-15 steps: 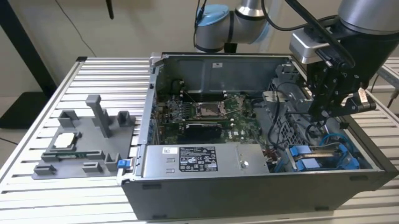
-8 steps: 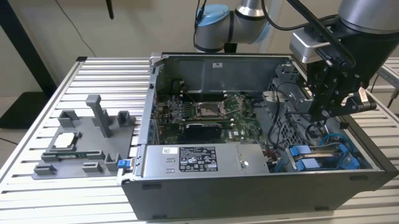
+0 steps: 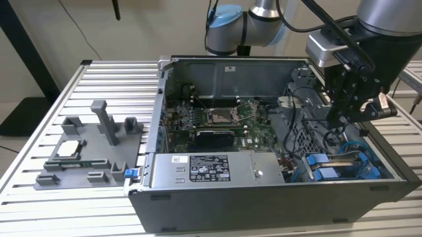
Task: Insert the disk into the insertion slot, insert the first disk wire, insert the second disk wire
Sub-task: 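Insert the first disk wire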
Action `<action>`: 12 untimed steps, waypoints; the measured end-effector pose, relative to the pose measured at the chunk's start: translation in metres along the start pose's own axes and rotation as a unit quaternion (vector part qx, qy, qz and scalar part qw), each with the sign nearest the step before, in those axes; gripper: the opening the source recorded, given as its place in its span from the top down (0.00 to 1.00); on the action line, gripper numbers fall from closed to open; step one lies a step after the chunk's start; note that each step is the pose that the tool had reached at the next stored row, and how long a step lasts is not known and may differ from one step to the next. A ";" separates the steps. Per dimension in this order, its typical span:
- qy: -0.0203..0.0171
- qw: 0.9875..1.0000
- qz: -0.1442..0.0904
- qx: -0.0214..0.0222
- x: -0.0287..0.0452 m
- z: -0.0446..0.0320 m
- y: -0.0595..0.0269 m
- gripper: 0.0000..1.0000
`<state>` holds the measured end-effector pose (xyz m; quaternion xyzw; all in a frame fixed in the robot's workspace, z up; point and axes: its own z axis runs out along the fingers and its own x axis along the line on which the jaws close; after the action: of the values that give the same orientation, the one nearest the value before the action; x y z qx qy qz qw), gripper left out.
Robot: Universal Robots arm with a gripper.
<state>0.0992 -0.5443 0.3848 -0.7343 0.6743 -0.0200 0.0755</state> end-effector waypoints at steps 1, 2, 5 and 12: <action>0.000 1.000 0.000 0.000 0.0000 0.0000 0.0002 1.00; 0.000 1.000 0.000 0.000 0.0000 0.0000 0.0003 1.00; 0.000 1.000 0.000 0.000 0.0000 0.0000 0.0004 1.00; 0.001 1.000 0.000 0.000 0.0000 0.0000 0.0004 1.00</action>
<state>0.0988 -0.5442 0.3848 -0.7344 0.6743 -0.0209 0.0748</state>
